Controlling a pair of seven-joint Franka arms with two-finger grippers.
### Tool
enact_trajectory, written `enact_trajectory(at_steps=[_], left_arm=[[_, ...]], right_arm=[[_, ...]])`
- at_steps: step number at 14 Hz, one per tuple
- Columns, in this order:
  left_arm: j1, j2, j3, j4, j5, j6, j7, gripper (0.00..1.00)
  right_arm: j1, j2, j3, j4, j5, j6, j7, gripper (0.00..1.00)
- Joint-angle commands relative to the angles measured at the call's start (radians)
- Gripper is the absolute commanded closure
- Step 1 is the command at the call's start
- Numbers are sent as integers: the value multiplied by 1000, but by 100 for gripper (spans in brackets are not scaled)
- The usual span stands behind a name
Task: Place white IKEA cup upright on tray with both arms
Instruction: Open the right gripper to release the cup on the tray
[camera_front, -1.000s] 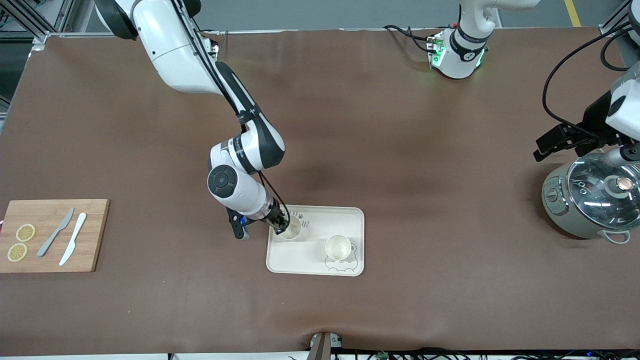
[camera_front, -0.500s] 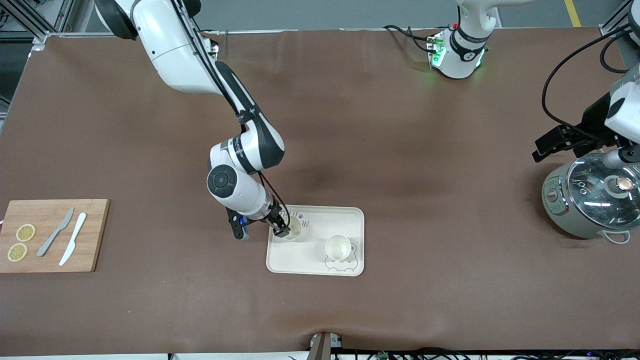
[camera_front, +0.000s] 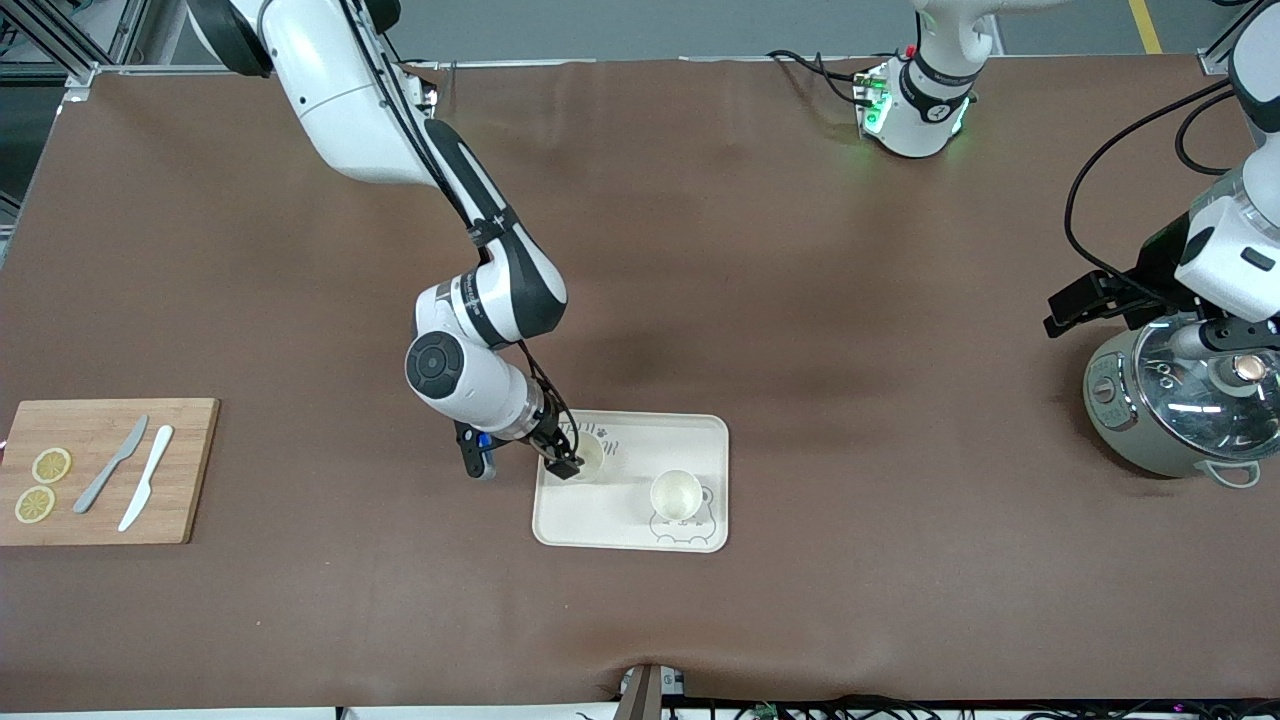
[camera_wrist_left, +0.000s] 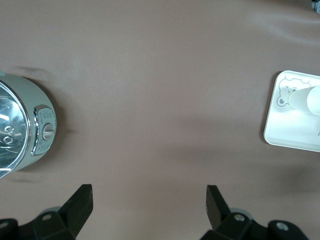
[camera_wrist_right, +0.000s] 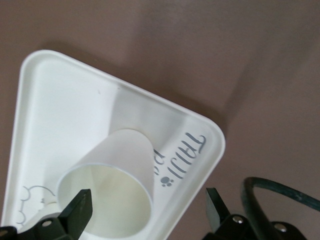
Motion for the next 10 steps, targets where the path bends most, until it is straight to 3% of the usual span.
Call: enact_trajectory(at_steps=[1, 4, 10], left_arm=[[13, -12, -13, 16, 25, -54, -7, 0], [12, -12, -14, 24, 65, -57, 1, 0], [9, 6, -13, 67, 77, -45, 8, 0]], right_arm=[[-8, -57, -9, 12, 14, -98, -3, 0], [-14, -63, -11, 107, 11, -223, 0, 0], [-61, -65, -12, 211, -26, -228, -96, 0]])
